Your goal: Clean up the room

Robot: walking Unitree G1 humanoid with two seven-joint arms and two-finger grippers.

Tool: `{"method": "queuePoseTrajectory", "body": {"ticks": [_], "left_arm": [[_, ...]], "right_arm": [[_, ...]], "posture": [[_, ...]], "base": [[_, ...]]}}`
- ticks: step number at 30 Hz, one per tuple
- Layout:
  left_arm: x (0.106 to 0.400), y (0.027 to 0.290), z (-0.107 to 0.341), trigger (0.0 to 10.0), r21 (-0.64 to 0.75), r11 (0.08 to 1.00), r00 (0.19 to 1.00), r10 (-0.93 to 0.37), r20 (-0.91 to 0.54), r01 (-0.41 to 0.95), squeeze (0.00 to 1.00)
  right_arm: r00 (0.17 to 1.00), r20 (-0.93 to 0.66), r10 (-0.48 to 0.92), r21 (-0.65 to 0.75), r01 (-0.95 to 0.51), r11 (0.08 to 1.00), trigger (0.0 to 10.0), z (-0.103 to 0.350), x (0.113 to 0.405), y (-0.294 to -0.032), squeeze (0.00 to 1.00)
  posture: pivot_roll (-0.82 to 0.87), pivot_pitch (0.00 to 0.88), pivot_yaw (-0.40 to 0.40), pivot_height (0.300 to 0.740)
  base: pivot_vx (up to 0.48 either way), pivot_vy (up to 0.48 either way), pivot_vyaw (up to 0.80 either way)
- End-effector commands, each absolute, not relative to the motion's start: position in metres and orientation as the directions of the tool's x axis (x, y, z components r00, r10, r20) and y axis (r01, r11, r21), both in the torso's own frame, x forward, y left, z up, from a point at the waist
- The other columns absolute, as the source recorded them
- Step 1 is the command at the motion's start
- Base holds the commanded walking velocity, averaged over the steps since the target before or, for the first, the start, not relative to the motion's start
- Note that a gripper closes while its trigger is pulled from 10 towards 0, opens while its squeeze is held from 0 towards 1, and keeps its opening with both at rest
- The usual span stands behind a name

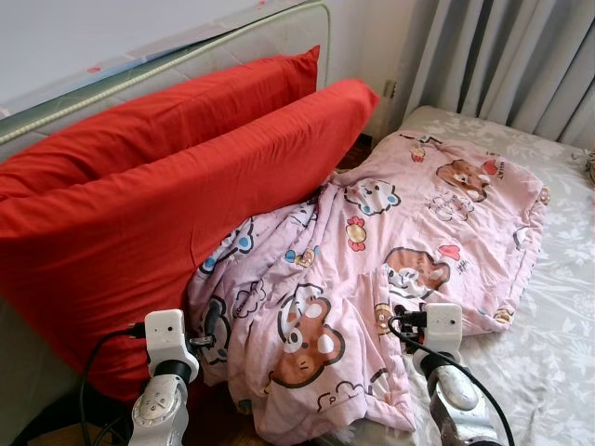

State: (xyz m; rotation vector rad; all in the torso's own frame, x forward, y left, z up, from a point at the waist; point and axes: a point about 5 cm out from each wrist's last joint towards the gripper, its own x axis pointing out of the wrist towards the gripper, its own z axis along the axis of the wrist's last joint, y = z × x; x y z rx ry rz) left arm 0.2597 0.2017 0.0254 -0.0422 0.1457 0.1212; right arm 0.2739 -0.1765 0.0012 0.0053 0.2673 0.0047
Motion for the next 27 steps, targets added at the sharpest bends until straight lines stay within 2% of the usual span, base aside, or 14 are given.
{"method": "queuePoseTrajectory", "body": {"ticks": [1, 12, 16, 23, 27], "left_arm": [[0.2573, 0.2017, 0.0230, 10.0, -0.026, 0.993, 0.981, 0.113, -0.160, -0.119, 0.00], [0.2573, 0.2009, 0.0232, 10.0, -0.029, 0.993, 0.981, 0.111, -0.162, -0.117, 0.00], [0.2573, 0.2006, 0.0230, 10.0, -0.030, 0.993, 0.981, 0.109, -0.162, -0.116, 0.00], [0.2573, 0.1996, 0.0235, 10.0, -0.030, 0.993, 0.981, 0.106, -0.162, -0.113, 0.00], [0.2570, 0.1996, 0.0232, 10.0, -0.031, 0.993, 0.981, 0.107, -0.163, -0.113, 0.00]], "right_arm": [[0.970, -0.241, 0.008, 0.016, -0.005, 1.000, 10.0, 0.0023, 0.2723, -0.1752, 0.00], [0.966, -0.258, 0.018, 0.004, -0.018, 1.000, 10.0, 0.0025, 0.2743, -0.1706, 0.00], [0.967, -0.255, 0.021, 0.006, -0.020, 1.000, 10.0, 0.0023, 0.2737, -0.1699, 0.00], [0.971, -0.239, 0.027, 0.022, -0.022, 1.000, 10.0, 0.0031, 0.2724, -0.1689, 0.00], [0.960, -0.278, 0.036, 0.002, -0.037, 0.999, 10.0, 0.0002, 0.2734, -0.1662, 0.00]], "posture": [[-0.08, 0.058, -0.015, 0.685], [-0.07, 0.063, -0.016, 0.685], [-0.07, 0.063, -0.016, 0.665], [-0.07, 0.066, -0.016, 0.665], [-0.07, 0.066, -0.017, 0.665]], "base": [[0.000, 0.000, 0.00], [0.000, 0.000, 0.00], [0.000, 0.000, 0.00], [0.000, 0.000, 0.00], [0.000, 0.000, 0.00]]}}
